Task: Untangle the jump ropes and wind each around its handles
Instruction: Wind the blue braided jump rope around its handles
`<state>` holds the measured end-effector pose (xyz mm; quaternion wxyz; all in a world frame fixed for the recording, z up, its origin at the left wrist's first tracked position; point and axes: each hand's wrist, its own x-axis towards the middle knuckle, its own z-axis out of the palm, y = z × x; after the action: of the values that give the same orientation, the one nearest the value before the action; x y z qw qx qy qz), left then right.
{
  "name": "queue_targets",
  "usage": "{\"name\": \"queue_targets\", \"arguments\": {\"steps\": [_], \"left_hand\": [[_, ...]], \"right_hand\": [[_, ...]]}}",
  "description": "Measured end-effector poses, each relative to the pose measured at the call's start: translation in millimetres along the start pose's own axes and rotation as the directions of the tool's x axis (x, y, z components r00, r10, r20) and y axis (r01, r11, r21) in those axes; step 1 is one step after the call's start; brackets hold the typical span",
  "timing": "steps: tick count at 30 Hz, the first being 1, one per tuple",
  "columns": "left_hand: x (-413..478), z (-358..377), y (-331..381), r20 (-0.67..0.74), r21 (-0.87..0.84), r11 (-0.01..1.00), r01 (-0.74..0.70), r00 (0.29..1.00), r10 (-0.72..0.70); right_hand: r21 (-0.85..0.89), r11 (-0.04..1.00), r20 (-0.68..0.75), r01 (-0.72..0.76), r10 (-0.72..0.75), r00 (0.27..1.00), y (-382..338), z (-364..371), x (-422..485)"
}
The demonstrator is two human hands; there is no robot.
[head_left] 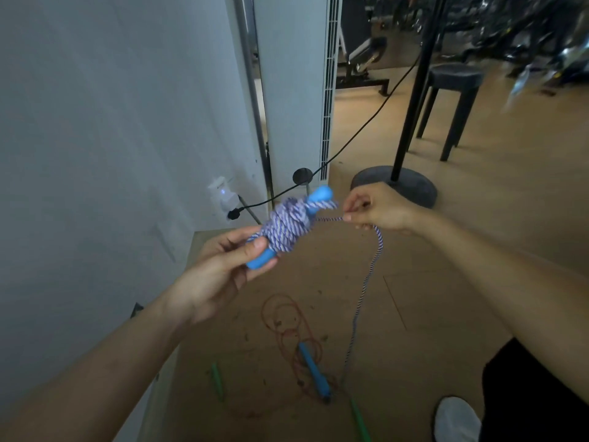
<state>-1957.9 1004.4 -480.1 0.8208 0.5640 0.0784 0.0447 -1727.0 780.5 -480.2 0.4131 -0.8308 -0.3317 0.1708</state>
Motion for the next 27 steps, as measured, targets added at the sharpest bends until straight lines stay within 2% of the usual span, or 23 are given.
{"name": "queue_targets", "arguments": {"steps": [3,7,10,12,14,17,18,20,21,23,25,27], "left_hand": [[6,6,5,-0.158,-0.218,0.974,-0.063,0.987,0.029],[17,3,8,-0.38,-0.362,0.92,-0.147,0.925,-0.002],[25,-7,7,-0.509,-0.386,0.899,-0.206,0.86,-0.021],[27,-10,7,-0.573,-0.324,0.918,-0.229,0.819,0.002],[29,-13,6,-0.633,-0.191,0.956,-0.221,0.772,0.052],[32,-24,1,-0.707,0.147,0.985,-0.094,0.686,0.172],[33,-27,-2,-0.7,0.255,0.966,-0.047,0.679,0.218],[33,-29,-6,-0.622,0.469,0.883,0.003,0.711,0.327],[32,-30,-8,-0.541,0.598,0.801,0.013,0.744,0.391],[30,-28,-11,-0.305,0.824,0.567,-0.009,0.836,0.456],[29,-25,-12,-0.092,0.923,0.379,-0.065,0.92,0.381],[29,-25,-12,0.029,0.938,0.328,-0.109,0.97,0.241]], "right_hand": [[-0.039,0.998,0.122,-0.057,0.061,0.991,8,2,0],[-0.026,0.997,0.195,-0.071,0.074,0.978,9,8,-1],[-0.02,0.998,0.299,-0.057,0.061,0.952,-2,14,-6],[0.001,0.999,0.405,-0.036,0.032,0.914,-13,19,-11],[0.039,0.999,0.49,-0.015,-0.006,0.872,-25,24,-17],[0.066,0.998,0.551,0.012,-0.047,0.833,-39,28,-23],[0.073,0.997,0.557,0.022,-0.059,0.829,-42,28,-24],[0.102,0.994,0.552,0.04,-0.09,0.829,-48,25,-27],[0.126,0.991,0.538,0.046,-0.107,0.836,-50,22,-28],[0.18,0.983,0.484,0.048,-0.13,0.865,-52,17,-29],[0.222,0.974,0.399,0.037,-0.125,0.908,-51,12,-29],[0.23,0.972,0.3,0.044,-0.114,0.947,-47,10,-25]]}}
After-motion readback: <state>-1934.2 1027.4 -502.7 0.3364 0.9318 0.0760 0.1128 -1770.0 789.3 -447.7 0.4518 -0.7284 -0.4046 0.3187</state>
